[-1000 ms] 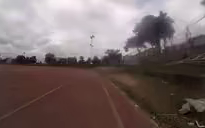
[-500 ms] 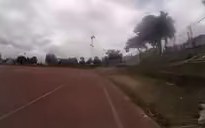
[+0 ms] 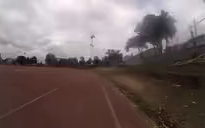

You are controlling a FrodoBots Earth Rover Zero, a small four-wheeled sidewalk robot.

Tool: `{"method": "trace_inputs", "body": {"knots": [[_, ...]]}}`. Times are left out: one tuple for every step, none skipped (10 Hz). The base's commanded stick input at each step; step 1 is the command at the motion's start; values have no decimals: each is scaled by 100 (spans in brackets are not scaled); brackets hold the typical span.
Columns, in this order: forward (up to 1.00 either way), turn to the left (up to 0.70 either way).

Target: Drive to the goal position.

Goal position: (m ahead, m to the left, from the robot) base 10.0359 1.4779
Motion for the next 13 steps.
{"method": "trace_inputs", "body": {"knots": [[70,0],[70,0],[70,0],[70,0],[70,0],[70,0],[70,0],[70,0],[70,0],[70,0],[70,0],[70,0],[70,0]]}}
